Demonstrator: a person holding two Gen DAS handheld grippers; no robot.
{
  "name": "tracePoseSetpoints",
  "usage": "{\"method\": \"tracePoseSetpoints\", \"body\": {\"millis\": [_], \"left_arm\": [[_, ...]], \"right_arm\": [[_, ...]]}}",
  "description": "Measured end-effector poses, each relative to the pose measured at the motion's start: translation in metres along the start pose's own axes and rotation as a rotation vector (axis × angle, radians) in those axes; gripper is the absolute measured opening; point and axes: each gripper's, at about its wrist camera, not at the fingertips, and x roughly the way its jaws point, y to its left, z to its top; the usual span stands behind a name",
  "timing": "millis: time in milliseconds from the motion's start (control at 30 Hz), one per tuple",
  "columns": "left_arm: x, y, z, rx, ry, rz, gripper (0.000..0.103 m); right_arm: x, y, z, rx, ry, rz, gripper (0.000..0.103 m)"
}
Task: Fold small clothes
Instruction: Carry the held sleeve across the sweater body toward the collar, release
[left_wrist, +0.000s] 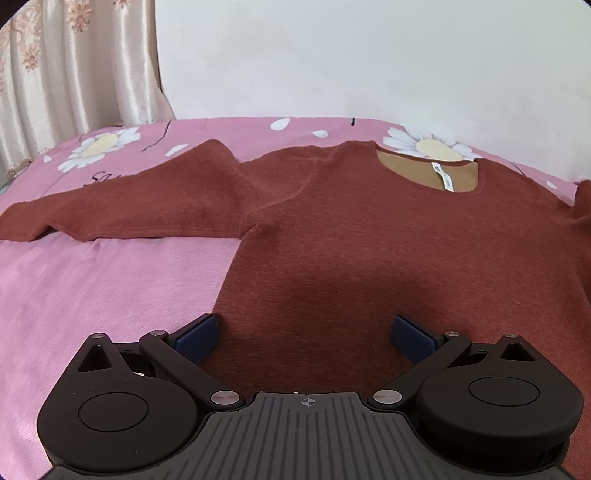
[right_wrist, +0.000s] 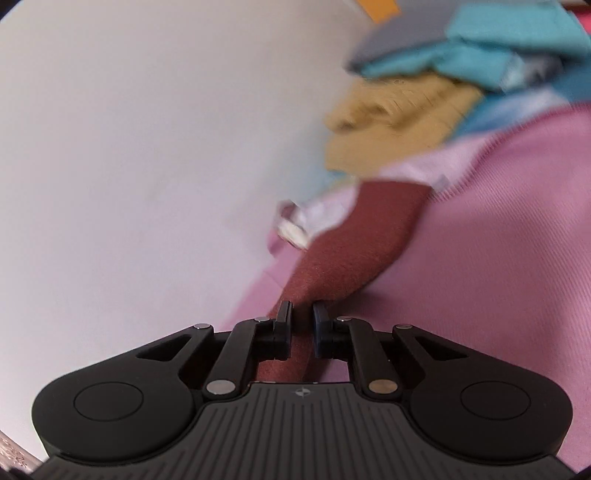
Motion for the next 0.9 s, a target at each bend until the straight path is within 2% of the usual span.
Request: {"method": "tracePoseSetpoints", "body": {"millis": [33, 67, 133, 233, 333, 367, 433, 467, 567, 767, 900], "left_arm": [[0.000, 0.000, 0.000, -0.001, 0.000, 0.001, 0.103], [0.000, 0.001, 0.000, -0.003, -0.001, 0.002, 0.103], [0.000, 0.001, 0.000, -0.005, -0.002, 0.007, 0.103], [0.000, 0.002, 0.000, -0.013, -0.003, 0.014, 0.103], [0.000, 0.005, 0.000, -0.032, -0.003, 0.021, 0.103], [0.000, 0.006, -0.001, -0.038, -0.003, 0.025, 0.103], [0.000, 0.009, 0.000, -0.058, 0.002, 0.029, 0.103], [0.000, 0.010, 0.000, -0.065, 0.003, 0.029, 0.103], [-0.001, 0.014, 0.000, -0.092, 0.001, 0.043, 0.103], [-0.010, 0.014, 0.003, -0.095, -0.037, 0.099, 0.103], [-0.031, 0.017, 0.007, -0.075, -0.103, 0.140, 0.103]], "right_arm": [[0.000, -0.004, -0.001, 0.016, -0.006, -0.020, 0.025], [0.001, -0.008, 0.000, 0.043, 0.000, -0.017, 0.050], [0.001, -0.012, 0.003, 0.090, -0.007, 0.041, 0.061], [0.010, -0.004, 0.011, 0.093, 0.026, 0.010, 0.068], [0.020, -0.001, 0.015, 0.104, 0.036, -0.021, 0.068], [0.023, 0.001, 0.016, 0.109, 0.038, -0.033, 0.065], [0.028, 0.007, 0.017, 0.088, 0.068, -0.089, 0.036], [0.030, 0.012, 0.015, 0.060, 0.087, -0.110, 0.012], [0.017, 0.043, 0.007, -0.124, 0.024, -0.151, 0.012], [-0.027, 0.132, -0.027, -0.539, -0.127, -0.138, 0.012], [-0.055, 0.208, -0.098, -0.964, -0.260, -0.106, 0.012]]}}
